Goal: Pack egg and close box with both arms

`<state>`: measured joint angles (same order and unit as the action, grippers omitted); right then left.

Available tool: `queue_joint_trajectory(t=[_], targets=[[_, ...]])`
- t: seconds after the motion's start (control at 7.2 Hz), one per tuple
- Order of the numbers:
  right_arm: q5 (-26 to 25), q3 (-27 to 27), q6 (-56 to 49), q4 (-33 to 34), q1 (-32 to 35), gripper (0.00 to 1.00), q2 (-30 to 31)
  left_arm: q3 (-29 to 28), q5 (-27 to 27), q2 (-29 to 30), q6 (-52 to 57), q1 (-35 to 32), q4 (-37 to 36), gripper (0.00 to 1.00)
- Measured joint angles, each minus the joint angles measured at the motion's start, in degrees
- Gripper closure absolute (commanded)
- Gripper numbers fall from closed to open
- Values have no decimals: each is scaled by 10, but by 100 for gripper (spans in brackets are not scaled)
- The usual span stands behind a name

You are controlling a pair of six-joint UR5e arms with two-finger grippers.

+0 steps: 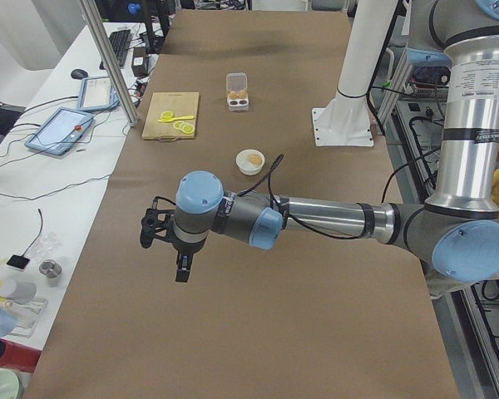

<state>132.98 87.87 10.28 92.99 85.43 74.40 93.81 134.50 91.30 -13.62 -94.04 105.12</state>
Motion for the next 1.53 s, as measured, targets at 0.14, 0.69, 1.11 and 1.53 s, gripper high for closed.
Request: queue_joint_trajectory(t=[0.14, 0.69, 1.11, 1.53], targets=[[0, 0, 0, 0, 0, 0, 0, 0, 0, 0, 1, 0, 0, 3], [1, 1, 0, 0, 0, 0, -1, 39, 18, 1, 5, 49, 2, 3], [-1, 4, 1, -1, 0, 0, -1, 90, 22, 32, -5, 149, 0, 2], [-1, 6, 1, -1, 0, 0, -1, 105, -16, 98, -100, 284, 0, 2]])
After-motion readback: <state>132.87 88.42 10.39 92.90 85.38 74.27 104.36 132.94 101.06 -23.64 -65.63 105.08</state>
